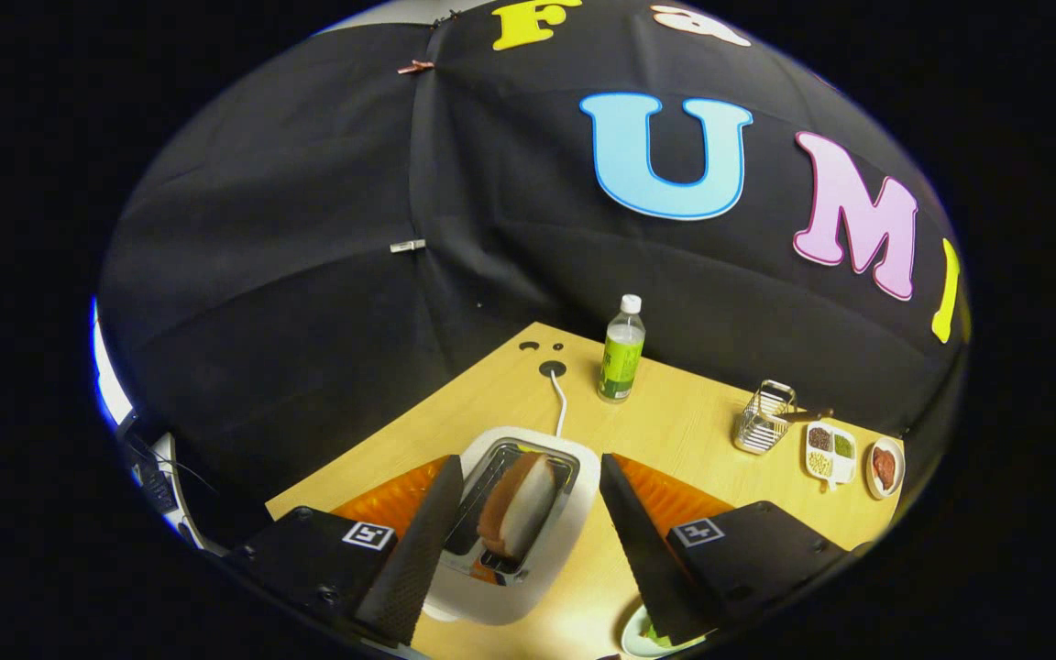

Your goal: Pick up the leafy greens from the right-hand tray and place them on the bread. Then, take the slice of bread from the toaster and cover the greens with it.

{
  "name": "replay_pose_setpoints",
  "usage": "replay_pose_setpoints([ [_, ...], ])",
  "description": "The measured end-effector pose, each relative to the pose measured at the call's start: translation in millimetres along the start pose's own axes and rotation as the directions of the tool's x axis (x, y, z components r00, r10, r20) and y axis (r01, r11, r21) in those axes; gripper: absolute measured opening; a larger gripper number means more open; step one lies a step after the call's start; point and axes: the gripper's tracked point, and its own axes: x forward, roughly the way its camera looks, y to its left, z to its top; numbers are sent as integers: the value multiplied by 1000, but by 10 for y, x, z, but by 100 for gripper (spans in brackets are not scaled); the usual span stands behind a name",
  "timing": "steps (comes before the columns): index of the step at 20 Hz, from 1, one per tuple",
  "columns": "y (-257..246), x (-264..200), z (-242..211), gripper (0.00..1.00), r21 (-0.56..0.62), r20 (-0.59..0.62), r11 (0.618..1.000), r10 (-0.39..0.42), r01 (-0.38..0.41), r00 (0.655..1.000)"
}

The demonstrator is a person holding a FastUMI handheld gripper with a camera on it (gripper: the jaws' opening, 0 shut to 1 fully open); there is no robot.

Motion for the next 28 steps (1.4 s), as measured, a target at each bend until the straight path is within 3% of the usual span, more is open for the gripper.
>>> replay_pose_setpoints([
  [5,-41,288,-310,89,-13,-86,998,-56,55,995],
  [9,-146,343,-390,71,-23,-99,993,-118,116,988],
  [12,-83,354,-467,29,13,-135,996,-87,90,987],
  [14,-89,332,-448,19,30,-138,996,-85,90,987],
  [22,-83,2,-60,16,55,-33,997,-54,56,998],
  [28,-355,-503,417,16,143,87,989,-43,31,995],
])
